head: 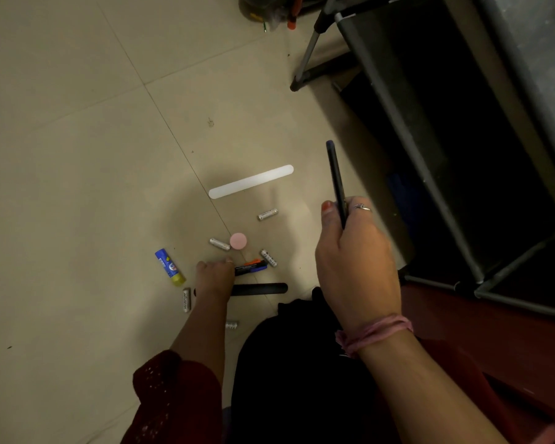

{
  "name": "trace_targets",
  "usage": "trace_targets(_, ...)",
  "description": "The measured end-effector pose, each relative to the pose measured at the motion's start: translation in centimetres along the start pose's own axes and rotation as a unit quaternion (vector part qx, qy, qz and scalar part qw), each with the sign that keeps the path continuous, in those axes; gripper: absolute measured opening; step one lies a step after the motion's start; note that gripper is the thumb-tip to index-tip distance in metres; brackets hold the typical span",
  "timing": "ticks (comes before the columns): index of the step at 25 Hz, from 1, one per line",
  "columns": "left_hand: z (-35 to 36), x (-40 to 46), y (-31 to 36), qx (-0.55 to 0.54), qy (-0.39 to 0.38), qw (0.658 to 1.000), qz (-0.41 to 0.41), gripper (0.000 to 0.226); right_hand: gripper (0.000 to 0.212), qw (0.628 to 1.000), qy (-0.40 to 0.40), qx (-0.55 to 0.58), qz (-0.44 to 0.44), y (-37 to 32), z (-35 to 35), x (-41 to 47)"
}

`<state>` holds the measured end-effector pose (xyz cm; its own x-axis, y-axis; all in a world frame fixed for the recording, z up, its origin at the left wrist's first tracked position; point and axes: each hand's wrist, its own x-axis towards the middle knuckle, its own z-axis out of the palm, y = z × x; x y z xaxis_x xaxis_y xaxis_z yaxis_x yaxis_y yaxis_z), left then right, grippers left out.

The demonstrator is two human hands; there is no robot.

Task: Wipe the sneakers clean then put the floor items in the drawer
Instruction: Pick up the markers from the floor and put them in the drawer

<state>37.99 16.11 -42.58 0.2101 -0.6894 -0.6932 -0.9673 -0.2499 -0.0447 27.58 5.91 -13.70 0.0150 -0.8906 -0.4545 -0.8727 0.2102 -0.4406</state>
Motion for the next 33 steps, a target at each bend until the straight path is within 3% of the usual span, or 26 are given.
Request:
trace_targets(13, -0.8, -0.1, -1.3, -0.057, -0.083, 0.990, 0.099, 0.033, 0.024, 1.000, 0.002, -0.002, -0.021, -0.1, -0.1, 0.0)
trace_targets(16, -1.2, -0.8, -1.7, -0.119, -0.120, 0.978, 0.125, 0.034, 0.020, 1.000, 0.002, 0.016, -0.022, -0.2, -0.5, -0.1)
trace_targets(20, -1.2, -2.4, -2.3, -0.297, -0.125, 0.937, 0.133, 0.028, 0.020, 0.999, 0.024, 0.037, -0.016, 0.1, -1.4, -0.2)
trace_targets(24, -3.1, -5.6, -1.3, -0.434, -0.104, 0.887, 0.117, 0.023, 0.020, 0.995, -0.005, 0.097, -0.038, 0.2, -1.4, -0.3)
trace_targets(26, -4.7, -7.2, -0.4, -0.509, -0.069, 0.853, 0.088, 0.022, 0.022, 0.983, -0.047, 0.179, -0.013, 0.5, -1.3, -0.4)
trace_targets(30, -8.7, -9.7, 1.8, -0.718, -0.047, 0.694, 0.022, 0.020, 0.018, 0.877, -0.164, 0.445, 0.076, 0.4, -2.8, -0.7)
trace_targets(33, -12.1, -11.6, 3.0, -0.790, -0.042, 0.611, 0.007, 0.023, 0.019, 0.820, -0.197, 0.535, 0.059, 0.5, -4.9, -2.0)
